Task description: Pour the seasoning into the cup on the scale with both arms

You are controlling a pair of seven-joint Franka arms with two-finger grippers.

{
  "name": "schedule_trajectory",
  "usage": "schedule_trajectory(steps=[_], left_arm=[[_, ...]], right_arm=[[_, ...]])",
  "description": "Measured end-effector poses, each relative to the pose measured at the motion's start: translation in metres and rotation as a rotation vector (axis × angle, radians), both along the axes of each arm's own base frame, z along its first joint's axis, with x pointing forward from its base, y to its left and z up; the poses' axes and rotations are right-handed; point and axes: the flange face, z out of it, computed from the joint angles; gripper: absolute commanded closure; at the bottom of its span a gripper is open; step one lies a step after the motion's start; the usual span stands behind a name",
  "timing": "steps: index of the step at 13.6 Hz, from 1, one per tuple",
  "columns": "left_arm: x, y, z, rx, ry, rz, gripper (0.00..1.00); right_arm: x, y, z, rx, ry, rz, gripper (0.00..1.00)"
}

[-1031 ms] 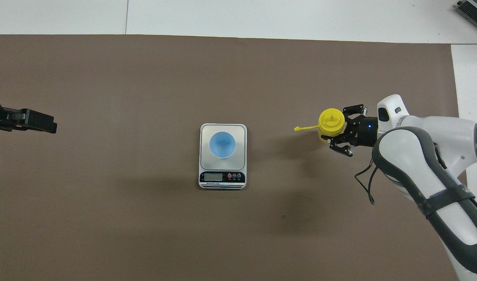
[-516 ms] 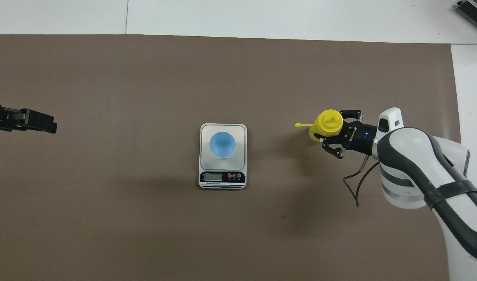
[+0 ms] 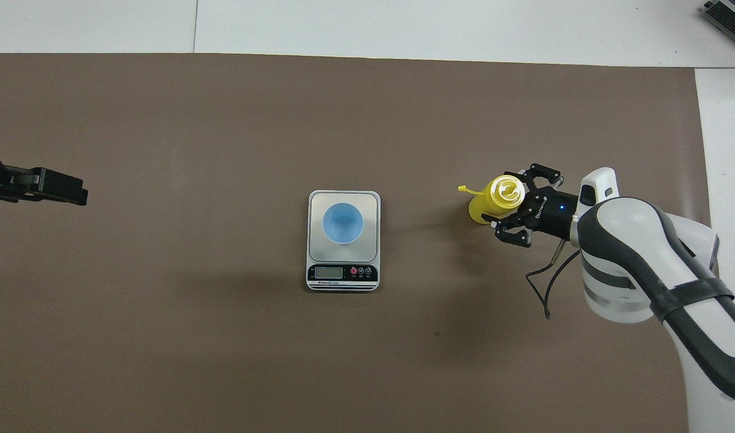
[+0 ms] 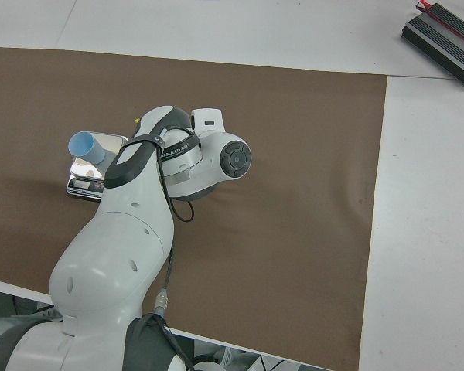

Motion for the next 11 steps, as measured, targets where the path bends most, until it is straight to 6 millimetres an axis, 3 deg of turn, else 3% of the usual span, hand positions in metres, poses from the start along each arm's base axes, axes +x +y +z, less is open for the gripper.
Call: schedule_trajectory(steps=[6, 11], left_arm=[[0.000, 0.000, 0.000, 0.000, 0.000, 0.000, 0.00], [0.000, 0.000, 0.000, 0.000, 0.000, 0.000, 0.00]], right_arm=[[0.000, -0.027, 0.008, 0.037, -0.007, 0.001, 0.00], [-0.005, -0.085, 0.023, 0.005, 0.009, 0.077, 0.00]])
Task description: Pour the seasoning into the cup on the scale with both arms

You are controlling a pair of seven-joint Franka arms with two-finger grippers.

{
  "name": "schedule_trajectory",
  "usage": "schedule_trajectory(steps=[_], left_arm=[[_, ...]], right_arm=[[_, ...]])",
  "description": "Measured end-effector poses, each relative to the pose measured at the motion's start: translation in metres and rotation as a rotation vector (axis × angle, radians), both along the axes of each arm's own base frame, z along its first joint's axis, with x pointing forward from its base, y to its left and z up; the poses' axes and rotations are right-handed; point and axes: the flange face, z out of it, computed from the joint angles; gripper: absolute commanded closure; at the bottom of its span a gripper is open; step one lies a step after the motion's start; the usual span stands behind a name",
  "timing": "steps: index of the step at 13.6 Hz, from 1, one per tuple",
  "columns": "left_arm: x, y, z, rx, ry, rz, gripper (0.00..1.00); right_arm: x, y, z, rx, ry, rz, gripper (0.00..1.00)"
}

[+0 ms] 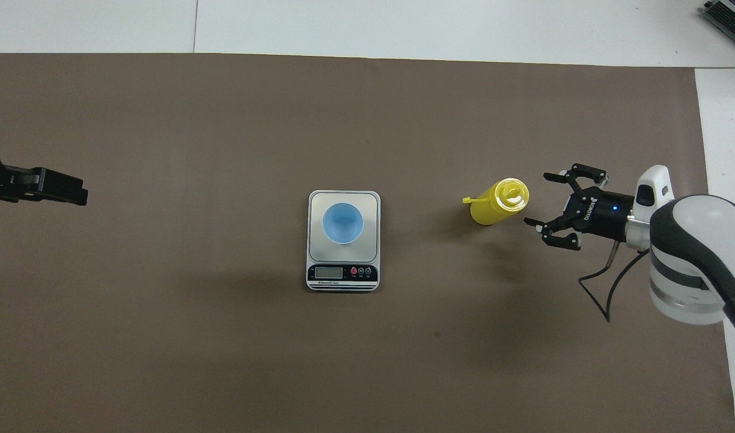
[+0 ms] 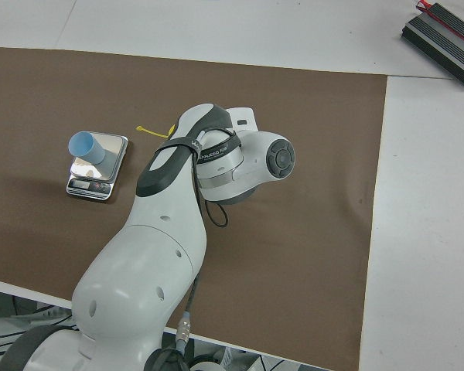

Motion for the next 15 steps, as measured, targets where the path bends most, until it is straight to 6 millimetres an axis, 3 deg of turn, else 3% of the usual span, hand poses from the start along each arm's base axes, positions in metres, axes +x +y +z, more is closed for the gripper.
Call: schedule_trajectory(steps=[3, 7, 10, 15], left_arm=[[0.000, 0.000, 0.000, 0.000, 0.000, 0.000, 0.00], [0.000, 0.000, 0.000, 0.000, 0.000, 0.000, 0.00], [0.000, 0.000, 0.000, 0.000, 0.000, 0.000, 0.00], [0.000, 0.000, 0.000, 0.000, 0.000, 0.000, 0.00]], right_arm=[[0.003, -0.023, 0.023, -0.034, 0.026, 0.011, 0.00], [0.014, -0.006, 0.081, -0.138, 0.089, -0.036, 0.00], [0.026, 0.036, 0.123, -0.218, 0.132, -0.076, 0.00], [0.032, 0.118, 0.164, -0.322, 0.239, -0.231, 0.00]])
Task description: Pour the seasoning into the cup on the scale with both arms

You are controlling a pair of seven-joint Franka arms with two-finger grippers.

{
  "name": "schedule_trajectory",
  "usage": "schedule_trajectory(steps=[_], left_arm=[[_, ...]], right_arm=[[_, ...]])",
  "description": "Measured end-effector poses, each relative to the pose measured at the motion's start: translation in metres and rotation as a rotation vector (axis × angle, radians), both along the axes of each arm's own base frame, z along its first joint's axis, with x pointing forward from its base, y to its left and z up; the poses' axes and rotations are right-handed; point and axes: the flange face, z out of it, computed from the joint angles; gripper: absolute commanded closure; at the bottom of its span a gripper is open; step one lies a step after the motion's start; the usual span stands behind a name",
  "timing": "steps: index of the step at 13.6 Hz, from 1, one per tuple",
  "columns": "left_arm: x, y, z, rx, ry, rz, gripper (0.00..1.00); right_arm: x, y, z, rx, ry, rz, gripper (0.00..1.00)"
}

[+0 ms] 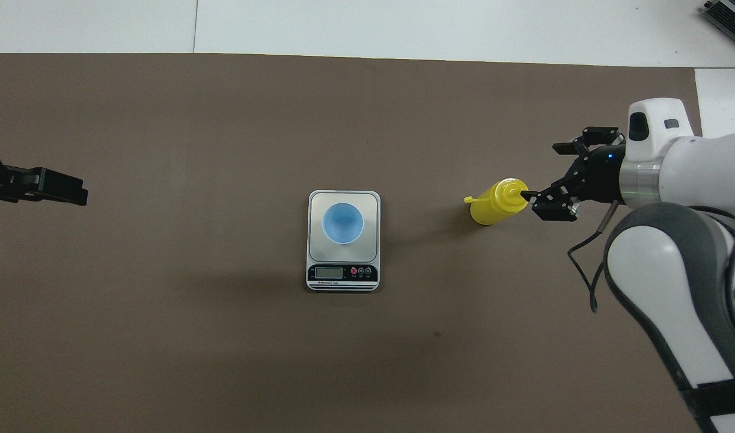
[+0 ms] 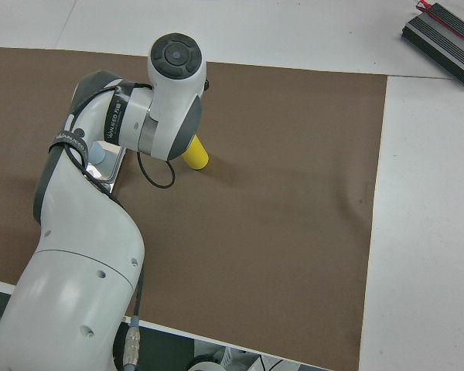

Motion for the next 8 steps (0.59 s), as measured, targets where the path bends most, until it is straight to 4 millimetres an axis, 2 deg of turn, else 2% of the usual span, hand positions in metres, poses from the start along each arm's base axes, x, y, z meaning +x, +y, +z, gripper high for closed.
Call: schedule_trajectory(steps=[2, 4, 8], left_arm=[[0.000, 0.000, 0.000, 0.000, 0.000, 0.000, 0.00], [0.000, 0.000, 0.000, 0.000, 0.000, 0.000, 0.00], [0.000, 0.000, 0.000, 0.000, 0.000, 0.000, 0.00]], right_arm=[[-0.004, 0.023, 0.020, -0.065, 0.072, -0.082, 0.00], [-0.007, 0.037, 0.049, -0.129, 0.111, -0.206, 0.00], [-0.015, 0.052, 0.085, -0.157, 0.165, -0.462, 0.00]])
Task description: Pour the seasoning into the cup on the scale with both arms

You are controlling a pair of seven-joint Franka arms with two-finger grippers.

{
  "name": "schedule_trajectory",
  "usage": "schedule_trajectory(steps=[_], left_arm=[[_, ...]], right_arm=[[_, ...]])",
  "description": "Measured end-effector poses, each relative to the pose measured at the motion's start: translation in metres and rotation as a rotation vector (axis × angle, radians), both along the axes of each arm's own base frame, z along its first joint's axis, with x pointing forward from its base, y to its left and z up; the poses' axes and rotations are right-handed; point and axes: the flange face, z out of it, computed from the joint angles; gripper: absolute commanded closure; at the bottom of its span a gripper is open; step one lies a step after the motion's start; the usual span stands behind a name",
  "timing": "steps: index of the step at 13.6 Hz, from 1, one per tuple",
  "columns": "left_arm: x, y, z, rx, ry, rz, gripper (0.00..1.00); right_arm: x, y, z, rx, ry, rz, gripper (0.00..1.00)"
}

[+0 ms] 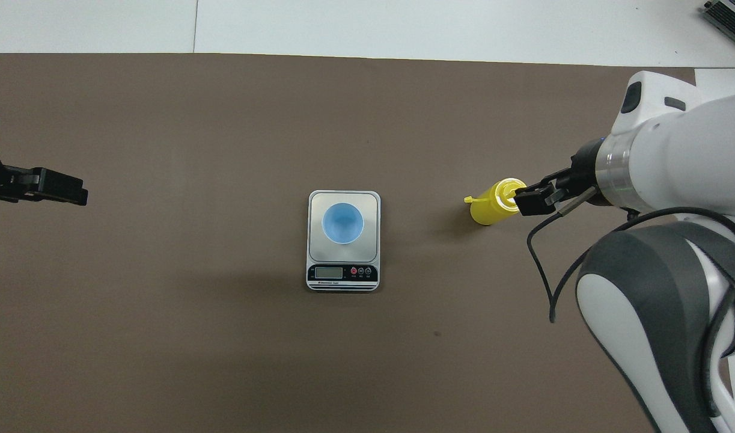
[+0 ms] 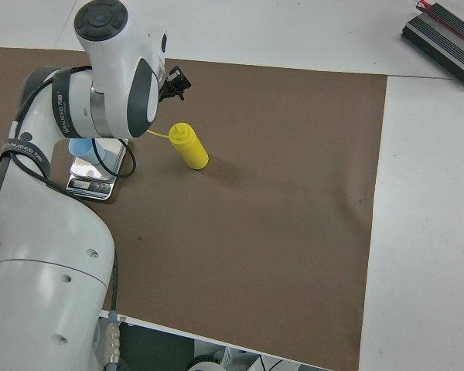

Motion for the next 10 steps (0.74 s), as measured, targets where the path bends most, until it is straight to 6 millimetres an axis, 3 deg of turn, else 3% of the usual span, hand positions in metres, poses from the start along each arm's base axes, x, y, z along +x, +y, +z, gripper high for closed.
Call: schedule_trajectory(steps=[4, 10], left_arm=[[0.000, 0.000, 0.000, 0.000, 0.000, 0.000, 0.00], [0.000, 0.000, 0.000, 0.000, 0.000, 0.000, 0.00]], right_arm=[[-0.005, 0.003, 0.021, 0.003, 0.014, -0.283, 0.00], [-0.006, -0.036, 0.024, -0.050, 0.068, -0.378, 0.00]])
